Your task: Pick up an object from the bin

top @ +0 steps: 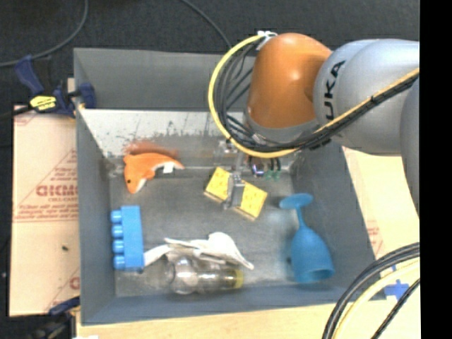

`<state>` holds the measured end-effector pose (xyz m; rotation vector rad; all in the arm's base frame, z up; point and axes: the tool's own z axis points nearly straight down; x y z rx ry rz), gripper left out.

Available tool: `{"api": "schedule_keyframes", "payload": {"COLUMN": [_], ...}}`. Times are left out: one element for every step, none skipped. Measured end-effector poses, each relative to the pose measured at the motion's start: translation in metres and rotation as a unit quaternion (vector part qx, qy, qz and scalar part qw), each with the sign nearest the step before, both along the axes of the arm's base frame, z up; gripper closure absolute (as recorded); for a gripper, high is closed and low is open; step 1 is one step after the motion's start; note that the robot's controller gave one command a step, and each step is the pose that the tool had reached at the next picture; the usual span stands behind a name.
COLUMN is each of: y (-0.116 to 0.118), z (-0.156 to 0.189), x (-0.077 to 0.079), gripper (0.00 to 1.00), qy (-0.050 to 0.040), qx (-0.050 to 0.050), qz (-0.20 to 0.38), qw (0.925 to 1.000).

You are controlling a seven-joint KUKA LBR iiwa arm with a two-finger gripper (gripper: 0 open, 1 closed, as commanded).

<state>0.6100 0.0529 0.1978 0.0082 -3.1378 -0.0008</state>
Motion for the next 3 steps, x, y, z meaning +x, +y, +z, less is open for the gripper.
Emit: {"api": "schedule_keyframes", "payload": {"y": [0.0,-0.069,-0.06], "z": [0.005,-0.112,-0.071], "x": [0.001,0.008,0.009], "gripper": [0.0,0.0,0.0], "qy": [-0.004,-0.0044,-0.0047], "qx": [0.0,-0.001,0.0], "qz": [-0.001,0.043,0.091], "qw": [1.0,0.9991,0.9958]}}
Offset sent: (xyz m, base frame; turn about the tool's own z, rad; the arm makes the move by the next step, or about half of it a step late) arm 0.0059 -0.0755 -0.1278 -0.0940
